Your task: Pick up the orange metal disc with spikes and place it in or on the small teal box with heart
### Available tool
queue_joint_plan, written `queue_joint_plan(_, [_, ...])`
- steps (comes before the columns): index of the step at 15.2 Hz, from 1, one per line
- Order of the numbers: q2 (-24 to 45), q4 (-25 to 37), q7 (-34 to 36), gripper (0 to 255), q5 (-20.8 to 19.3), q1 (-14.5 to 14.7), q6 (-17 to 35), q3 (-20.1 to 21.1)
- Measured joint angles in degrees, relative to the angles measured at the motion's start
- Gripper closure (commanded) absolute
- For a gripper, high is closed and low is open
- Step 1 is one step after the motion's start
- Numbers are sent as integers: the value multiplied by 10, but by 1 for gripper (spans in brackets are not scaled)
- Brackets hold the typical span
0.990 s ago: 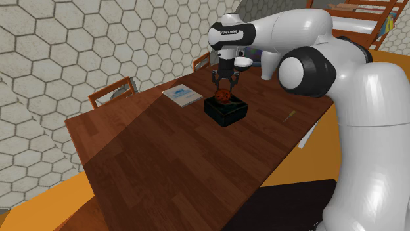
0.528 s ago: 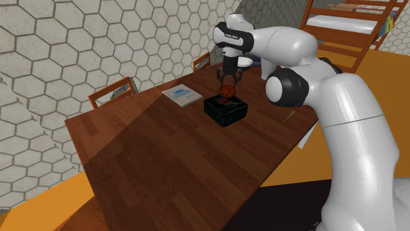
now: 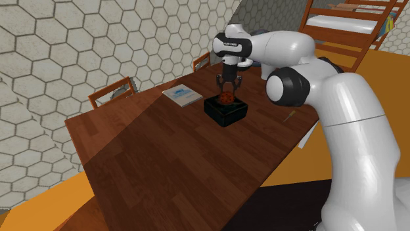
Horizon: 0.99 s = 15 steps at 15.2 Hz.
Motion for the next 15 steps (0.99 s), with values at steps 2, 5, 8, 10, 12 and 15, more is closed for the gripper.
queue_joint_plan(2, [6, -4, -1, 255, 0, 0, 10, 0])
queue_joint_plan(5, [4, -26, -1, 255, 0, 0, 30, 0])
queue_joint_plan(8, [4, -29, -1, 255, 0, 0, 33, 0])
queue_joint_plan(10, [4, -30, -1, 255, 0, 0, 34, 0])
queue_joint_plan(12, [4, -30, -1, 0, 0, 0, 34, 0])
queue_joint_plan(15, [4, -30, -1, 0, 0, 0, 34, 0])
